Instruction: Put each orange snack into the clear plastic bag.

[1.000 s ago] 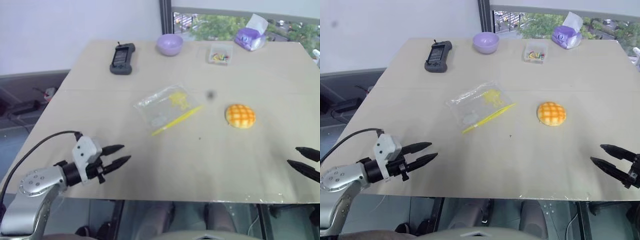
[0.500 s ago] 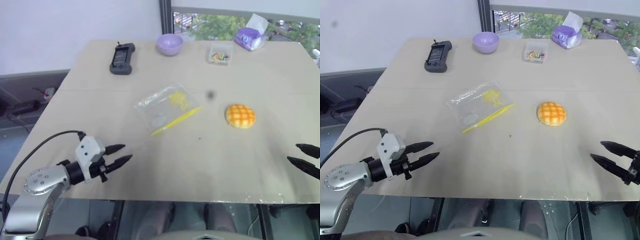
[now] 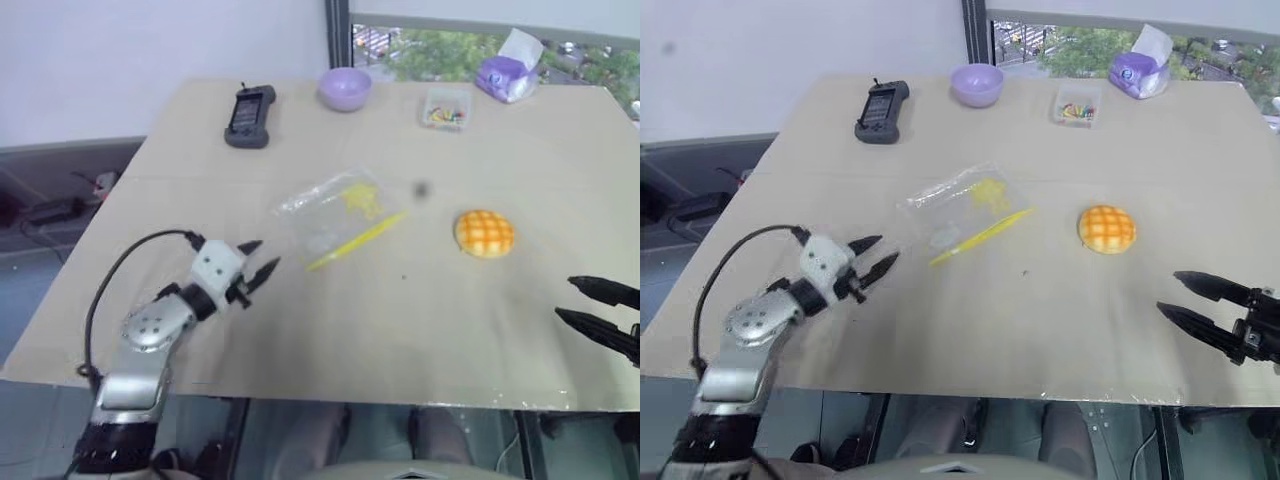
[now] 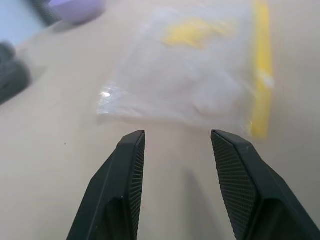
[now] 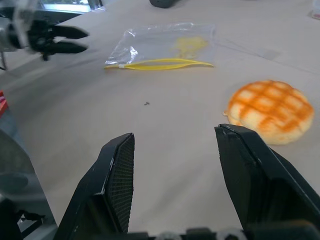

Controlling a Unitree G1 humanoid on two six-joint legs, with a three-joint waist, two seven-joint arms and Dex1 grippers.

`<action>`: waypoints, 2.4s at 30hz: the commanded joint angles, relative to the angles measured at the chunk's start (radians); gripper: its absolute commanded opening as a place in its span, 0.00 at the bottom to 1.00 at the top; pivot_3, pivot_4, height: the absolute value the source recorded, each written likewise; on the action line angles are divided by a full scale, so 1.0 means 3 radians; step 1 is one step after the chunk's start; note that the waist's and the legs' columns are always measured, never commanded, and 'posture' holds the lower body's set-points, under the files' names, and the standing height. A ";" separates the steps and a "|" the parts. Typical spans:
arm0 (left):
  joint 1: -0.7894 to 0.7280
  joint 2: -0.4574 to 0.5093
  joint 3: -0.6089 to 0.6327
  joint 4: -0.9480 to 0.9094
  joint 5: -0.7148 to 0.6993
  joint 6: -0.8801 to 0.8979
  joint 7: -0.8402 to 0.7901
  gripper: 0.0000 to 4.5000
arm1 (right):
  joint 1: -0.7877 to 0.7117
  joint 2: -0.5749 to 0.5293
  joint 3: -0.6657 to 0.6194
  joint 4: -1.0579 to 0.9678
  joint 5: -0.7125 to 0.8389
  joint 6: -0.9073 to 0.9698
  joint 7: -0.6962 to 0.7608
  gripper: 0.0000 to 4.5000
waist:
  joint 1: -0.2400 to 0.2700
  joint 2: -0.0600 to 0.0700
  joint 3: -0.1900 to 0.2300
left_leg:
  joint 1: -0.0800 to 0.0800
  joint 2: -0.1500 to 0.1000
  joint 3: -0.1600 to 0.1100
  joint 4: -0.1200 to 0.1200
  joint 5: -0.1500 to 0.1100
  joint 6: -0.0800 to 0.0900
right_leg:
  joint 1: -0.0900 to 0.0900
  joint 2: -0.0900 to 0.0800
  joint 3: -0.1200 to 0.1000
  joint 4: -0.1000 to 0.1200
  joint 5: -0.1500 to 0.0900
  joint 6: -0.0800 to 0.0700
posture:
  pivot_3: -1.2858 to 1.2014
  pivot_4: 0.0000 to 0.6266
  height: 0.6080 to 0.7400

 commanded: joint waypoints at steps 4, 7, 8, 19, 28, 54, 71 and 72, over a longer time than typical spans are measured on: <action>-0.0483 -0.0359 0.0013 0.0093 -0.0369 0.1593 0.0557 0.49 | 0.0000 -0.0032 -0.0034 -0.0084 0.0019 -0.0025 -0.0048 0.61 | -0.0028 -0.0002 0.0000 | -0.0001 -0.0003 0.0000 0.0000 0.0001 -0.0002 | 0.0000 0.0000 0.0001 0.0004 0.0000 0.0000 | 0.52 0.24 1.00; -0.0627 -0.0462 -0.0028 0.0130 -0.0436 0.2146 0.0709 0.49 | 0.0008 -0.0034 -0.0056 -0.0096 0.0025 -0.0021 -0.0063 0.61 | -0.0022 0.0000 -0.0001 | 0.0000 -0.0004 0.0000 0.0004 0.0008 -0.0013 | 0.0002 0.0000 0.0001 0.0006 0.0000 0.0000 | 0.52 0.24 1.00; -0.0677 -0.0500 -0.0012 0.0187 -0.0462 0.2309 0.0769 0.49 | 0.0008 -0.0036 -0.0062 -0.0100 0.0027 -0.0017 -0.0067 0.61 | -0.0017 0.0001 -0.0003 | 0.0000 -0.0004 0.0000 0.0004 0.0007 -0.0011 | 0.0003 0.0000 0.0001 0.0007 0.0000 0.0001 | 0.52 0.24 1.00; -0.1396 -0.1300 0.0462 0.0788 -0.0861 0.3160 0.1267 0.49 | -0.0010 -0.0012 -0.0019 -0.0132 0.0014 -0.0040 -0.0147 0.61 | 0.0079 0.0037 -0.0050 | 0.0011 -0.0007 -0.0001 0.0012 0.0001 0.0000 | 0.0015 -0.0001 -0.0001 0.0010 0.0000 0.0003 | 0.52 0.24 1.00; -0.1545 -0.1368 0.0304 0.1033 -0.0843 0.3168 0.1274 0.49 | 0.0056 0.0017 -0.0067 -0.0169 -0.0005 -0.0066 -0.0192 0.61 | 0.0107 0.0035 -0.0049 | 0.0006 -0.0010 0.0000 0.0014 0.0008 -0.0013 | 0.0014 -0.0005 0.0000 0.0008 0.0000 0.0003 | 0.52 0.24 1.00; -0.1849 -0.1737 0.1190 0.1107 -0.1739 0.3840 0.1386 0.01 | -0.0060 -0.0007 0.0037 -0.0067 -0.0054 -0.0137 -0.0200 0.63 | 0.0149 0.0018 -0.0048 | 0.0000 -0.0011 -0.0001 0.0015 0.0008 -0.0013 | 0.0012 -0.0006 0.0000 0.0004 0.0001 0.0007 | 0.52 0.24 1.00; -0.2173 -0.2038 0.1860 0.0990 -0.2509 0.4731 0.1743 0.01 | -0.0743 0.0128 0.1451 -0.0091 -0.1259 -0.0475 -0.0966 0.63 | 0.0023 -0.0036 -0.0014 | -0.0005 -0.0010 0.0000 0.0015 0.0010 -0.0016 | 0.0005 -0.0004 0.0001 0.0004 0.0002 0.0006 | 0.52 0.24 1.00; -0.2193 -0.2027 0.1882 0.0994 -0.2595 0.4731 0.1744 0.01 | -0.0795 0.0129 0.1541 -0.0065 -0.1390 -0.0484 -0.1046 0.63 | 0.0017 -0.0036 -0.0013 | -0.0005 -0.0010 0.0000 0.0015 0.0010 -0.0016 | 0.0006 -0.0004 0.0002 0.0004 0.0002 0.0006 | 0.52 0.24 1.00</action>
